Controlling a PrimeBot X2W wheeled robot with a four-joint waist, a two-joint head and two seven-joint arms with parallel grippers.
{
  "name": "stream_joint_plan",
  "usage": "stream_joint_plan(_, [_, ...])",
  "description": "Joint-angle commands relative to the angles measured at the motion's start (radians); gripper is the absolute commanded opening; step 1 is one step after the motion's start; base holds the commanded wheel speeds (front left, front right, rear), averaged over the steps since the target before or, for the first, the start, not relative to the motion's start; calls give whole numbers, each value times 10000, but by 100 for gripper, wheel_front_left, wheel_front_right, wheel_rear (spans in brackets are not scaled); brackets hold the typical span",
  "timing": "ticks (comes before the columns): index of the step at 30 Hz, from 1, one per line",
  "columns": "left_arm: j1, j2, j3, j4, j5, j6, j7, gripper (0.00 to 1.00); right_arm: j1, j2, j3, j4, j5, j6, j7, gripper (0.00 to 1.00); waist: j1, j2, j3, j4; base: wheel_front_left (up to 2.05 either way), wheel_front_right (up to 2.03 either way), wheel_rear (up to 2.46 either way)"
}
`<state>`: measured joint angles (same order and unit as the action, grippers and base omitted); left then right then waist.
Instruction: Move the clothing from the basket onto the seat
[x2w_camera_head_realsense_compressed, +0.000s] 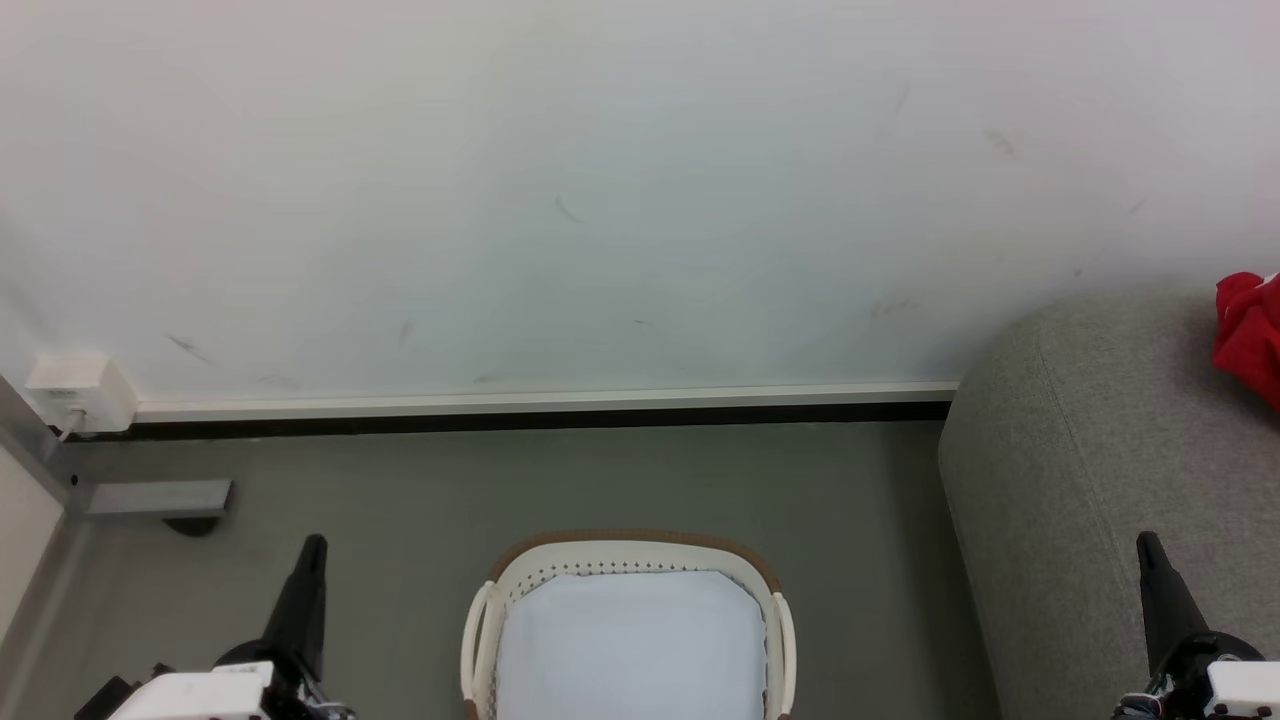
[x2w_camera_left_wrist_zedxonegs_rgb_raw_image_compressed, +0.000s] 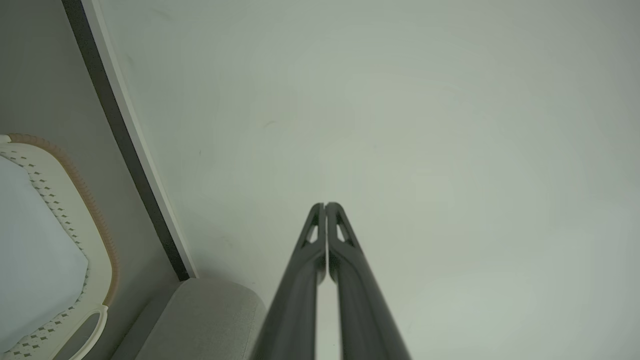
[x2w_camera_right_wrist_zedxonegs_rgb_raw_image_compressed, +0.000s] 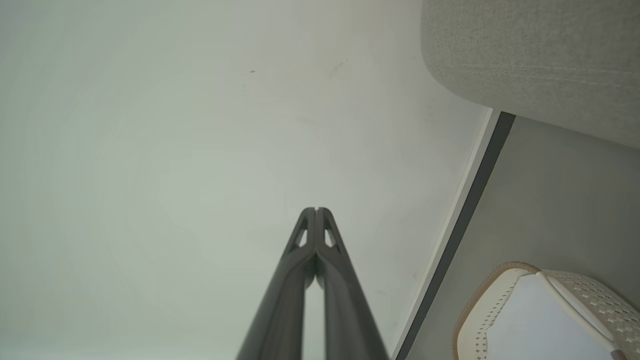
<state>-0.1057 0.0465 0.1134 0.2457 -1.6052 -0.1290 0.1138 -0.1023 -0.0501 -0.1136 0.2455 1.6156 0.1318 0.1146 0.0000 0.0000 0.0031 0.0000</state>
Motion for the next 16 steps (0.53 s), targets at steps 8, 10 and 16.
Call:
stream_joint_plan(8, [-86,72,15,-4,-145,-45,37,0,-129,-9,-42,-30,-67,-22,35,0,0,0,0,0,0,0,0])
stream_joint_plan(10, [-86,72,15,-4,-145,-45,37,0,-129,-9,-42,-30,-68,-22,35,0,0,0,0,0,0,0,0])
stream_joint_plan(16, [-86,72,15,-5,-145,-45,36,0,-129,-9,-42,-30,-68,-22,35,0,0,0,0,0,0,0,0])
